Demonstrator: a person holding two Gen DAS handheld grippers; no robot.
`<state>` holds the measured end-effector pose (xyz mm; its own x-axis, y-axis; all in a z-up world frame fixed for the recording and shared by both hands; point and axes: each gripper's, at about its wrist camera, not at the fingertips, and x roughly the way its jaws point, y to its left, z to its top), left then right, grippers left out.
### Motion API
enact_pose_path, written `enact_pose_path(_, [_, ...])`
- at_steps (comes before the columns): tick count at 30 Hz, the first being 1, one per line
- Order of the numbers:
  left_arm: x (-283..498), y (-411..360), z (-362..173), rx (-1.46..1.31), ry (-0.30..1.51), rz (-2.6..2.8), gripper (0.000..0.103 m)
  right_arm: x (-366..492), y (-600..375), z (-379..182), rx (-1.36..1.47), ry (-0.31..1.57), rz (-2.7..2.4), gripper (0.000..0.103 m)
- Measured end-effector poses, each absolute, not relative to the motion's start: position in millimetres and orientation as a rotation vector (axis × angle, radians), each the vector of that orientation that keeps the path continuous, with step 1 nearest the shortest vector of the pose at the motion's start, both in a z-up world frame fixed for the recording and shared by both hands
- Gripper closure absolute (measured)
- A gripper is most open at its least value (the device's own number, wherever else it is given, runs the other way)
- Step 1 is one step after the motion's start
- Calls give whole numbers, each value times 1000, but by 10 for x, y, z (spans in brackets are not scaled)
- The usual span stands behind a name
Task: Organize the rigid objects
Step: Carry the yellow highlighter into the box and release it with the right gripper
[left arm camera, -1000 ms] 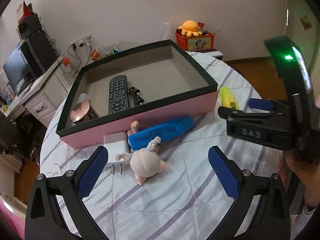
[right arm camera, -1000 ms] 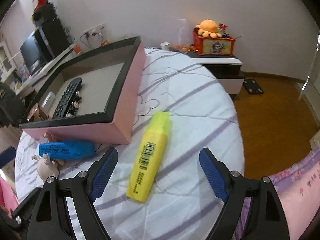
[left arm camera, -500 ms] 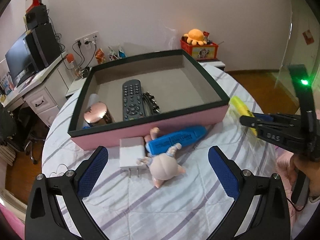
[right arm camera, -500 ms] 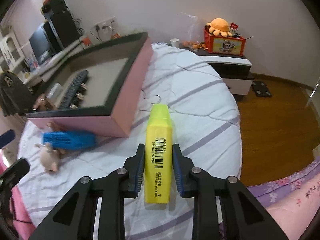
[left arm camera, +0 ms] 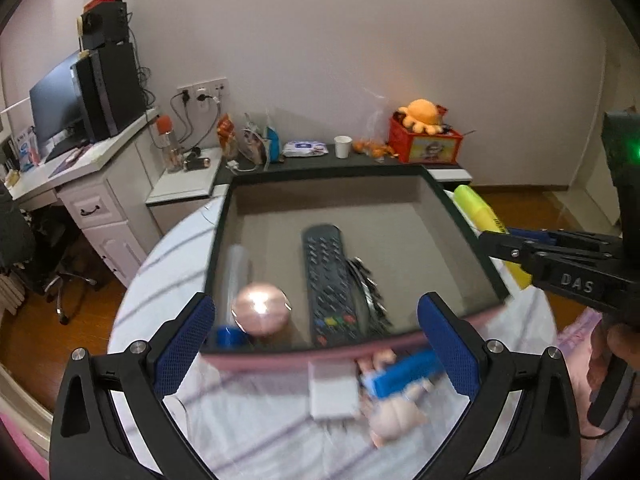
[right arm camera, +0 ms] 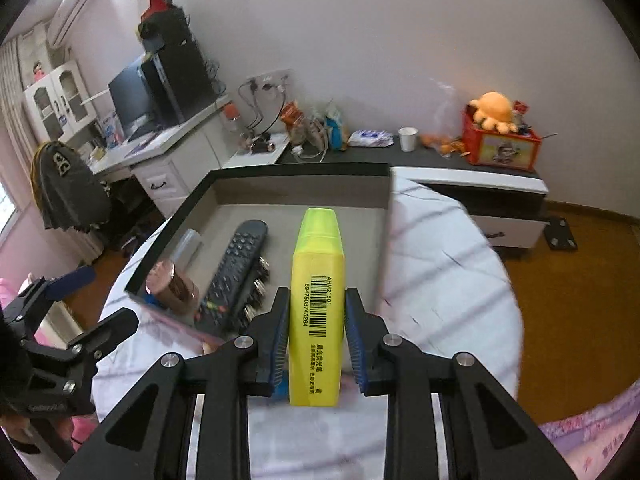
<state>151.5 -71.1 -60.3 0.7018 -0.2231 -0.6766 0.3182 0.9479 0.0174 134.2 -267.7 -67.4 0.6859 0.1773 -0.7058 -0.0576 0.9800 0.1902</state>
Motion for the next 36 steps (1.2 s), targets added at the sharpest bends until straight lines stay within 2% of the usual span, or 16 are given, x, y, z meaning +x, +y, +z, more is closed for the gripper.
enact_pose_path(12, [2463, -661, -843, 128, 825, -221, 1, 2707, -2584, -1116, 96, 997, 24, 76])
enact_pose_path(23, [2761, -821, -1013, 146, 887, -204, 1, 2999, -2575, -1232, -4, 1069, -49, 75])
enact_pose_path(25, [2710, -836, -989, 145, 884, -206, 1, 2954, -2559, -1212, -10, 1054, -48, 63])
enact_pose_path(26, [2683, -838, -969, 144, 881, -205, 1, 2928, -2552, -1189, -13, 1044, -48, 52])
enact_pose_path(27, [2641, -836, -940, 138, 875, -206, 1, 2882, -2537, -1157, -13, 1029, -41, 45])
enact_pose_path(30, [2459, -855, -836, 123, 857, -235, 1, 2657, -2524, -1006, -16, 972, -27, 41])
enact_pose_path(33, [2191, -875, -737, 115, 832, -252, 1, 2318, -2590, -841, -10, 911, -27, 28])
enact_pose_path(36, [1901, -905, -703, 134, 811, -275, 1, 1929, -2709, -729, 20, 854, 0, 25])
